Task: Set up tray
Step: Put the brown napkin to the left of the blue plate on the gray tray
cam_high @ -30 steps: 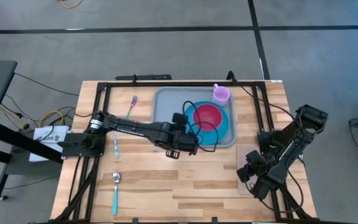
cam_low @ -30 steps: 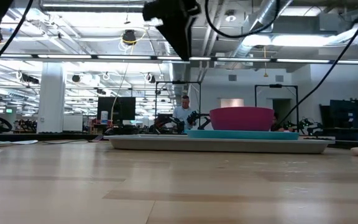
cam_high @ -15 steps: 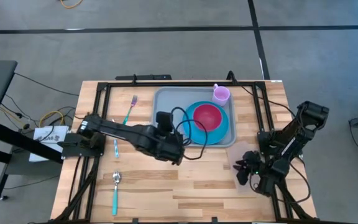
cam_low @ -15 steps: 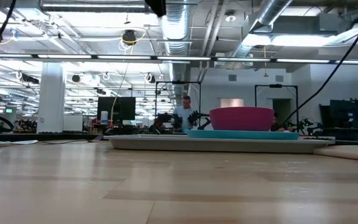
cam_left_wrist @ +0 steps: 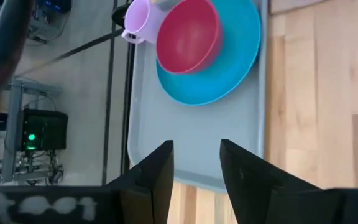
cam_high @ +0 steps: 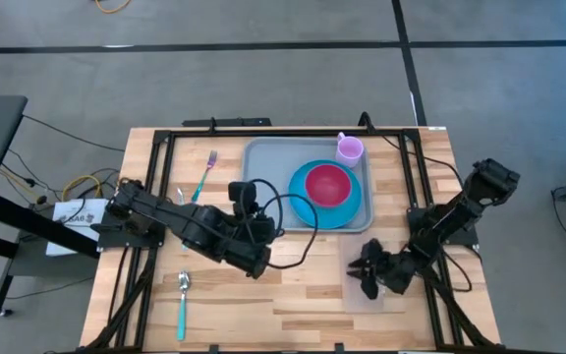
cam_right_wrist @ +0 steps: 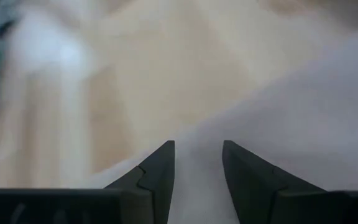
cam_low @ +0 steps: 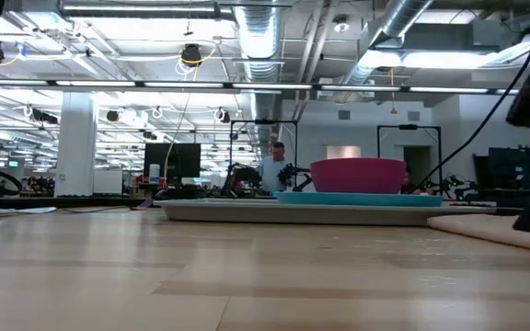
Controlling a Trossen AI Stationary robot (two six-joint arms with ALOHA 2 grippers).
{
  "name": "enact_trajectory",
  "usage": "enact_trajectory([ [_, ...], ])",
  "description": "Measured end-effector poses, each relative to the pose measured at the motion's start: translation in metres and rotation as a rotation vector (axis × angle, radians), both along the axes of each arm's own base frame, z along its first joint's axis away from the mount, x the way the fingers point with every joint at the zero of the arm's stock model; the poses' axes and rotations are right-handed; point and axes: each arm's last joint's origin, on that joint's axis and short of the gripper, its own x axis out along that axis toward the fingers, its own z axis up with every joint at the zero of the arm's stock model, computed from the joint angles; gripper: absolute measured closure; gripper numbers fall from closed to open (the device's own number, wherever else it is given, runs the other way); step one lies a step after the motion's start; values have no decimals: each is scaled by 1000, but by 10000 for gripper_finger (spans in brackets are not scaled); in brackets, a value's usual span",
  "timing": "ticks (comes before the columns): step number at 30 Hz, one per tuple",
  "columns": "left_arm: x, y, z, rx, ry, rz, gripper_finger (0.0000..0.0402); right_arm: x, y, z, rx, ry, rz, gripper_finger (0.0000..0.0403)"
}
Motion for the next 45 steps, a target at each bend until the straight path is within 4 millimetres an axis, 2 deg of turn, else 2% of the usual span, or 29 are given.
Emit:
enact_trajectory([
  [2, -1, -5, -1, 1, 3, -15, 280, 11, -5, 4, -1, -19, 37, 274],
  [6, -4, -12, -1, -17, -17, -10, 280, 31, -31, -1, -18, 20, -27, 274],
  [9, -5, -15, -1, -58, -63, 44, 280, 49, -51, -5, 83, 63, -69, 274],
  [11, -5, -16, -1, -78, -86, 72, 280, 60, -58, -5, 129, 76, -16, 274],
  [16, -5, -20, -17, -68, -56, 93, 280, 95, -67, 2, -28, -23, 174, 274],
  [19, -6, -24, -27, -71, -47, 119, 280, 129, -70, 13, 16, -108, 281, 274],
  [22, -8, -29, -38, -68, -20, 129, 280, 154, -67, 8, 45, -82, 432, 274],
  [26, -11, -33, -48, -37, -22, 141, 280, 188, -65, 16, -69, -88, 562, 274],
  [28, -11, -33, -53, -19, -20, 153, 280, 197, -66, 20, -75, 25, 564, 274],
  [31, -12, -33, -61, -27, 13, 160, 280, 192, -64, 36, -46, 267, 558, 274],
  [34, -12, -33, -65, -28, 31, 160, 280, 177, -51, 53, -37, 394, 481, 274],
  [39, -12, -33, -65, -27, 31, 161, 280, 140, -16, 70, -219, 415, 426, 274],
  [42, -12, -33, -65, -27, 31, 161, 280, 112, 0, 62, -360, 409, 412, 274],
  [45, -12, -33, -65, -25, 30, 161, 280, 92, 7, 46, -415, 405, 362, 274],
])
